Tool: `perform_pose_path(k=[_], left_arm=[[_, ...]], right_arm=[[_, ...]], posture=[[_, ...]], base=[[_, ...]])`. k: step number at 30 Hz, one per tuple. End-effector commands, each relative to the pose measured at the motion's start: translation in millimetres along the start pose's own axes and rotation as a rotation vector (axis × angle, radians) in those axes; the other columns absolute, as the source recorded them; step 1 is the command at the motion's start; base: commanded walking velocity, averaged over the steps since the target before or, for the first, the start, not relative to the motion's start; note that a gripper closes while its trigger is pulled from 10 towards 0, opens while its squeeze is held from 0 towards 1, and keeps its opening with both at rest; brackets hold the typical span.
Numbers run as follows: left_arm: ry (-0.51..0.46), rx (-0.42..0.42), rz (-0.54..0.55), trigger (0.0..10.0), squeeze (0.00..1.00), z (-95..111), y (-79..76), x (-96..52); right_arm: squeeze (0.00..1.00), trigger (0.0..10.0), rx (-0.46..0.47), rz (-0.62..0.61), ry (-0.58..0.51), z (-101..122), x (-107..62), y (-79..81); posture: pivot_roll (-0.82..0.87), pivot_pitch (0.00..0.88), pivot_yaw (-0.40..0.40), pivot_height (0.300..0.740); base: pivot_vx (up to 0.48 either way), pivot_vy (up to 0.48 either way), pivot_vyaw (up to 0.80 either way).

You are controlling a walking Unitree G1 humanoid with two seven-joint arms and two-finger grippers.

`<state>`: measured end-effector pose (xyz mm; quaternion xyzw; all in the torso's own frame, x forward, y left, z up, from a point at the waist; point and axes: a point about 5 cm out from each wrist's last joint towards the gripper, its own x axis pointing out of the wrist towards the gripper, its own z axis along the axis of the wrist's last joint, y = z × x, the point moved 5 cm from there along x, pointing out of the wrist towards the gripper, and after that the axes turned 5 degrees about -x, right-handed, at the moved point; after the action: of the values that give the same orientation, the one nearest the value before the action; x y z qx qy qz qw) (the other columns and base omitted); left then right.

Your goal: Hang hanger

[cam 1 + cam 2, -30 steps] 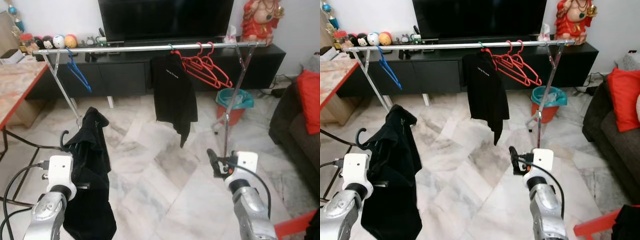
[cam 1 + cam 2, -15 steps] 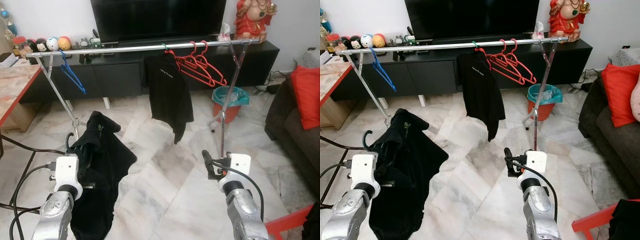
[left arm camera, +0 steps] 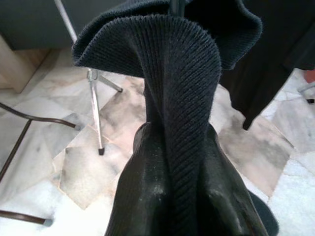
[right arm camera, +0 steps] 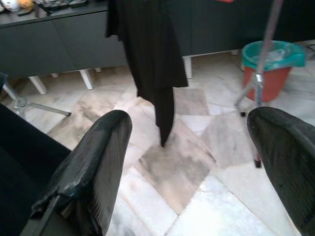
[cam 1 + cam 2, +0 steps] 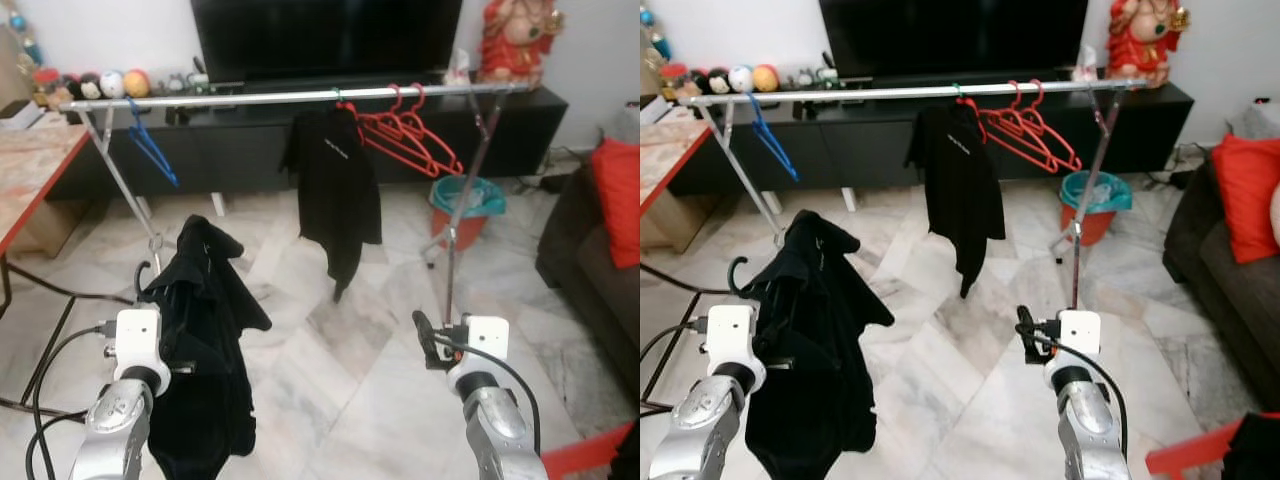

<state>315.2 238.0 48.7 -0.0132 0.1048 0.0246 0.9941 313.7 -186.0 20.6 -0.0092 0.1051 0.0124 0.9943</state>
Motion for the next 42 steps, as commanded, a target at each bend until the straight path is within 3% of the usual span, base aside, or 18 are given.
perform_pose_path(k=[1, 8, 14, 22, 25, 26, 28, 29, 32, 36, 37, 38, 42], left_arm=[[-0.057, 0.005, -0.010, 10.0, 0.00, 14, -1.8, 3.4], [-0.064, 0.000, -0.036, 10.0, 0.00, 17, -9.7, 8.0], [-0.065, 0.006, -0.038, 10.0, 0.00, 17, -7.0, 6.4], [-0.053, 0.015, -0.025, 10.0, 0.00, 13, -1.1, 3.9], [-0.056, 0.015, -0.025, 10.0, 0.00, 14, -1.9, 5.1], [-0.059, 0.014, -0.024, 10.0, 0.00, 14, -2.1, 5.9], [-0.063, 0.011, -0.025, 10.0, 0.00, 16, -3.0, 7.8], [-0.066, 0.010, -0.023, 10.0, 0.00, 17, -3.3, 8.9], [-0.070, 0.005, -0.019, 10.0, 0.00, 17, -3.9, 10.4], [-0.079, -0.007, -0.001, 10.0, 0.00, 18, -3.2, 12.1], [-0.079, -0.007, -0.001, 10.0, 0.00, 18, -3.2, 12.1], [-0.085, -0.012, 0.014, 10.0, 0.00, 19, -0.4, 11.6], [-0.089, -0.016, 0.033, 10.0, 0.00, 19, 4.5, 10.7]], right_arm=[[0.00, 10.0, 0.023, -0.007, -0.010, 2, 0.1, 0.1], [0.00, 10.0, 0.010, 0.000, -0.016, 6, 1.6, -0.3], [0.00, 10.0, -0.065, -0.069, 0.094, -24, -6.5, -16.1], [0.00, 10.0, -0.052, -0.142, 0.359, -102, -48.7, -34.2], [0.00, 10.0, -0.040, -0.158, 0.416, -116, -56.3, -35.6], [0.00, 10.0, -0.027, -0.173, 0.440, -121, -59.5, -37.2], [0.00, 10.0, 0.095, -0.227, 0.475, -132, -66.2, -41.2], [0.00, 10.0, 0.101, -0.235, 0.508, -139, -71.7, -42.2], [0.00, 10.0, 0.075, -0.210, 0.568, -151, -79.0, -37.6], [0.00, 10.0, 0.044, -0.140, 0.736, -180, -104.6, -23.4], [0.00, 10.0, 0.044, -0.140, 0.736, -180, -104.6, -23.4], [0.00, 10.0, -0.004, -0.096, 0.796, -190, -115.8, -17.7], [0.00, 10.0, 0.027, -0.122, 0.830, -196, -124.2, -19.0]], posture=[[0.03, 0.000, 0.060, 0.740], [0.02, 0.000, 0.061, 0.740], [0.00, 0.000, 0.068, 0.740], [0.02, 0.000, 0.057, 0.740], [0.02, 0.000, 0.053, 0.740], [0.02, 0.000, 0.052, 0.740], [0.02, 0.000, 0.052, 0.740], [0.02, 0.000, 0.052, 0.740], [0.02, 0.000, 0.048, 0.740], [0.04, 0.000, 0.033, 0.740], [0.04, 0.000, 0.033, 0.740], [0.04, 0.000, 0.029, 0.740], [0.05, 0.000, 0.017, 0.740]], base=[[0.319, 0.000, 0.00], [0.339, 0.000, 0.00], [0.346, 0.000, 0.00], [0.345, 0.000, 0.00], [0.349, 0.000, 0.00], [0.349, 0.000, 0.00], [0.347, 0.000, 0.00], [0.341, 0.000, 0.00], [0.347, 0.000, 0.00], [0.346, 0.000, 0.00], [0.349, 0.000, 0.00], [0.349, 0.000, 0.51], [0.349, 0.000, 0.73]])
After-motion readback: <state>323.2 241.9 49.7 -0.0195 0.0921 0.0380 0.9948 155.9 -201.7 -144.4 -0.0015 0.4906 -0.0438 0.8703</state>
